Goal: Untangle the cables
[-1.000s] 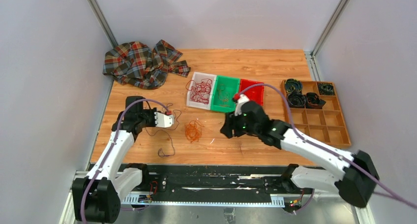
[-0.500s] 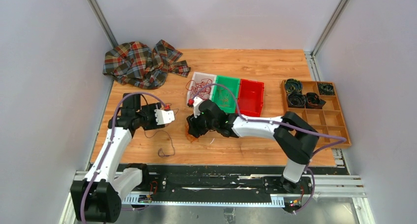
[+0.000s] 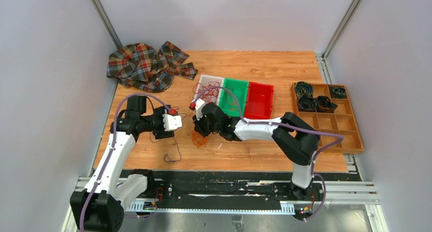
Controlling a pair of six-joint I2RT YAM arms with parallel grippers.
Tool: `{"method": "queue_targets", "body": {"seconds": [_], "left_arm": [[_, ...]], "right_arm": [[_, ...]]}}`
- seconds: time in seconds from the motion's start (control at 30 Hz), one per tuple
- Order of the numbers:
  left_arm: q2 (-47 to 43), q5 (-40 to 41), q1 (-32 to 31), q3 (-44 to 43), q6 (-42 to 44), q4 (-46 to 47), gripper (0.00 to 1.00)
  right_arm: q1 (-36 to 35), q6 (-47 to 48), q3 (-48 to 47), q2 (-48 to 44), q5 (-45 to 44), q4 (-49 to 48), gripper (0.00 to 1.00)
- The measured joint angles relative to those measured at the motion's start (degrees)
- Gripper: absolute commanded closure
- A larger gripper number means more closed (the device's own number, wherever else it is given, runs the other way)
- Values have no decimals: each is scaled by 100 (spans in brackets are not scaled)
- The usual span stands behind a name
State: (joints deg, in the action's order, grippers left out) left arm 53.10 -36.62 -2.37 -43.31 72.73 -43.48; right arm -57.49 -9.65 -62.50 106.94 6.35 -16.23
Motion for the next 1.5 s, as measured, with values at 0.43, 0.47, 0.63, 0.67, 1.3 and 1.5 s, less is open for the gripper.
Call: {"method": "queue_targets", "body": {"seconds": [0.43, 0.47, 0.63, 0.67, 1.3, 1.5], "left_arm": [[1390, 299, -1777, -63, -476, 1029, 24], [1449, 345, -1845, -63, -568, 1207, 26], [1670, 402, -2090, -94, -678, 1631, 39], [1703, 400, -2111, -96, -671, 1646, 43], [1373, -221, -2135, -549, -772, 291, 41], [994, -236, -2138, -549, -1043, 153, 30]], "right_arm": [[28, -133, 1130, -1029, -98, -708, 99], [28, -157, 1185, -1064, -83, -782, 99], [39, -302, 1370, -1150, 15, -1093, 99], [52, -332, 1427, -1180, 59, -1143, 99], [170, -905, 1873, -1652, 356, -1751, 99], [214, -1003, 2006, -1926, 367, -1784, 99]]}}
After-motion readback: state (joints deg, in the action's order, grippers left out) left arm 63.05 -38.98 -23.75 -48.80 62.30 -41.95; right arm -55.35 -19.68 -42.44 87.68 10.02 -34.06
